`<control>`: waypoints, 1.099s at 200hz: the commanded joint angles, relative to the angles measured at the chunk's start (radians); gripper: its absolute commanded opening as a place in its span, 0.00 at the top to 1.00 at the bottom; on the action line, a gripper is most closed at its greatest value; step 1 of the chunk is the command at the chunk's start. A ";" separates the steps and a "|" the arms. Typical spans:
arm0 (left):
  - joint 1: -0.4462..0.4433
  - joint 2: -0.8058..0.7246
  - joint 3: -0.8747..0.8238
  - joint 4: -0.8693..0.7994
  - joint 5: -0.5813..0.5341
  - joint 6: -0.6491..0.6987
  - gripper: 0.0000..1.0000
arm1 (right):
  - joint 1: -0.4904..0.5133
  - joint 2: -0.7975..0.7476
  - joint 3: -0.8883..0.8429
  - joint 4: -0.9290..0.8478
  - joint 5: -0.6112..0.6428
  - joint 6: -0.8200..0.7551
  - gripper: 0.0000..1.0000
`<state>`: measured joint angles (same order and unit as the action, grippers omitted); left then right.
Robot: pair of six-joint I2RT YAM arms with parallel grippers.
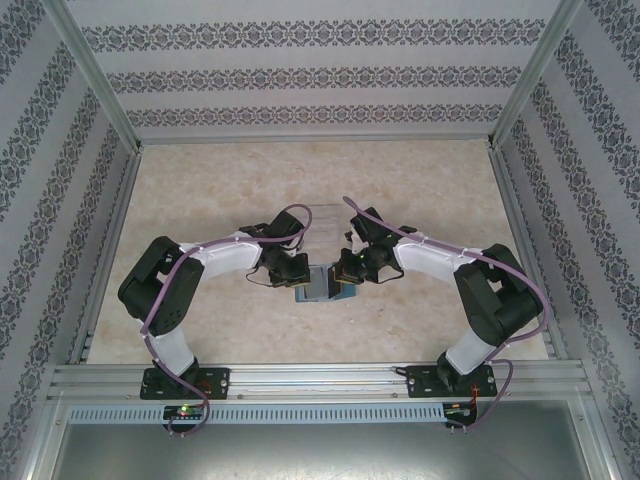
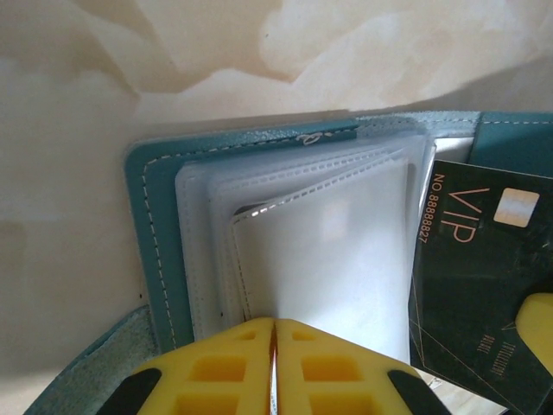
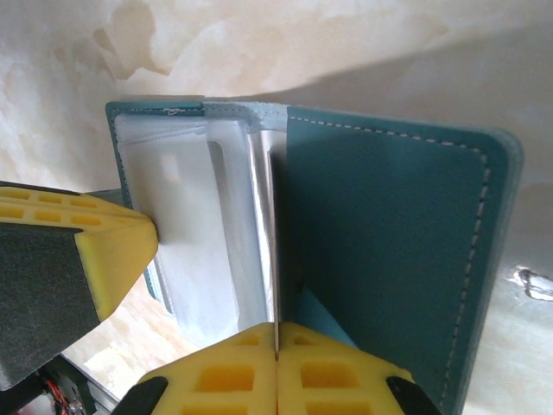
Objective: Take the credit cards out of the card holder
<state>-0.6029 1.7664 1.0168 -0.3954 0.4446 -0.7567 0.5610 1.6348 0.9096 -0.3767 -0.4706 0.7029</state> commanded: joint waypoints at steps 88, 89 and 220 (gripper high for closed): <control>0.029 -0.056 0.064 -0.080 -0.020 0.020 0.85 | -0.006 -0.088 0.144 -0.152 0.096 -0.286 0.94; 0.029 -0.057 0.063 -0.079 -0.021 0.019 0.85 | -0.006 -0.089 0.146 -0.153 0.099 -0.294 0.94; 0.127 -0.209 -0.110 0.028 0.031 -0.011 0.85 | -0.025 0.113 0.532 -0.360 0.215 -1.318 1.00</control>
<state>-0.4904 1.5967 0.9340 -0.4023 0.4675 -0.7536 0.5388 1.6833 1.3525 -0.6415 -0.2798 -0.3531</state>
